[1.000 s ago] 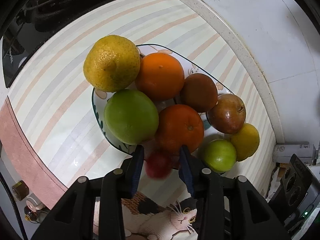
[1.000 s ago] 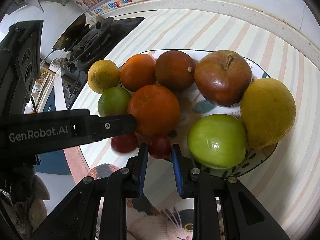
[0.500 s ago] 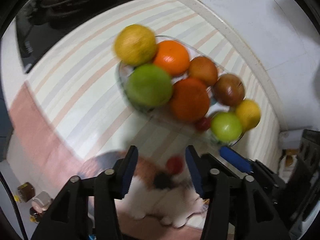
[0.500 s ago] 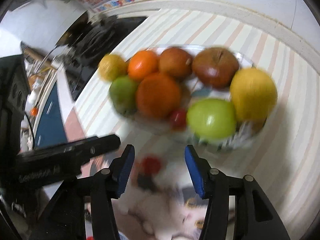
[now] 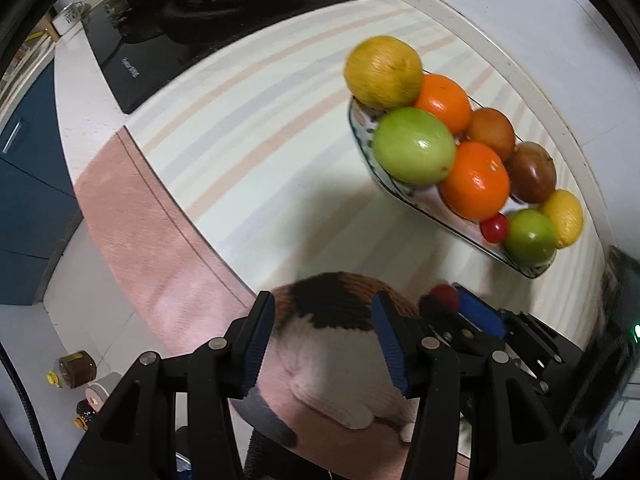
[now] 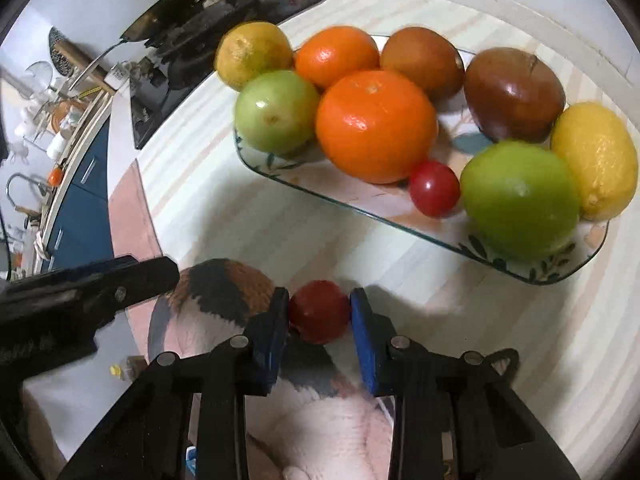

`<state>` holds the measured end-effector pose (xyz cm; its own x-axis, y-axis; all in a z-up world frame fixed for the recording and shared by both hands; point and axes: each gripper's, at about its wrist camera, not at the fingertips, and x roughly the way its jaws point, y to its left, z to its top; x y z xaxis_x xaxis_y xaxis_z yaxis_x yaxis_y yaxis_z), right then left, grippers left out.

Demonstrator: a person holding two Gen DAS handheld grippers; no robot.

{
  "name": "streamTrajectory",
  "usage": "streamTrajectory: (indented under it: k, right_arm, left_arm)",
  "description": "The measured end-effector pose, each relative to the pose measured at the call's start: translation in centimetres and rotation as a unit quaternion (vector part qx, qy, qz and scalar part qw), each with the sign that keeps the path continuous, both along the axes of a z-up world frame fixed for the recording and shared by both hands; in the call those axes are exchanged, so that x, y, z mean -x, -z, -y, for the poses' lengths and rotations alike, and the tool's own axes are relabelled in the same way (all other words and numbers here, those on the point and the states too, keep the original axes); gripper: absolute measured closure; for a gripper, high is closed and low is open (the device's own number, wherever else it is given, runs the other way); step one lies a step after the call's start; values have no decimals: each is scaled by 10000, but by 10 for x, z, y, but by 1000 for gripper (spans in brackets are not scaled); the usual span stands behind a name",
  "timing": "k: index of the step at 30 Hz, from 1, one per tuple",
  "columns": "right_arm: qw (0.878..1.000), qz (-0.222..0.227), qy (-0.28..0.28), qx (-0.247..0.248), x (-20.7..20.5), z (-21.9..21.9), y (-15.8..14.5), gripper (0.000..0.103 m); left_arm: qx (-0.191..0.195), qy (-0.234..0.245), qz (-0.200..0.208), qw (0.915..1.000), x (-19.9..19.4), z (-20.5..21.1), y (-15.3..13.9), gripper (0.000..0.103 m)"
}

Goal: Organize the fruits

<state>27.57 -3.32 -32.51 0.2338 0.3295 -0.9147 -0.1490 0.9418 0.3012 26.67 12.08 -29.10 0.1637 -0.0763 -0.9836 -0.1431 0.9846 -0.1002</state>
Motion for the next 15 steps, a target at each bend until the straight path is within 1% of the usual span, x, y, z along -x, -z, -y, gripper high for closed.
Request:
streamTrajectory:
  k: [1, 2, 4, 6, 7, 9, 10, 11, 12, 13, 15]
  right_arm:
    - [9999, 98, 97, -71, 1, 7, -12, 70]
    - [9995, 219, 186, -121, 0, 12, -24, 70]
    - [9980, 467, 397, -163, -7, 26, -48, 70]
    - [9962, 587, 616, -196, -22, 40, -62, 69]
    - [9960, 601, 653, -122, -33, 45, -65, 69]
    - [9958, 447, 794, -36, -52, 53, -63, 68]
    - [9958, 361, 836, -17, -58, 57, -62, 59]
    - [9956, 344, 867, -1, -59, 60, -63, 41]
    - [9950, 392, 919, 17, -58, 63, -67, 31]
    - [9941, 466, 976, 36, -54, 68, -76, 17]
    - [9928, 503, 1081, 137, -44, 76, -86, 17]
  left_arm:
    - [-30, -2, 4, 10000, -1, -1, -1, 46]
    - [-31, 10, 34, 10000, -3, 0, -3, 43]
    - [-16, 88, 140, 9999, -7, 3, -12, 21]
    - [-40, 184, 376, 9991, -16, 9, -24, 11]
    - [-62, 252, 486, 9985, -21, 14, -30, 8]
    - [-104, 343, 604, 9975, -31, 20, -37, 6]
    - [-105, 391, 615, 9973, -36, 24, -39, 6]
    - [-102, 415, 629, 9971, -41, 28, -41, 6]
    - [-89, 454, 687, 9966, -45, 32, -45, 6]
    - [-102, 495, 736, 9960, -48, 35, -48, 6]
    - [-133, 595, 869, 9943, -46, 41, -59, 6]
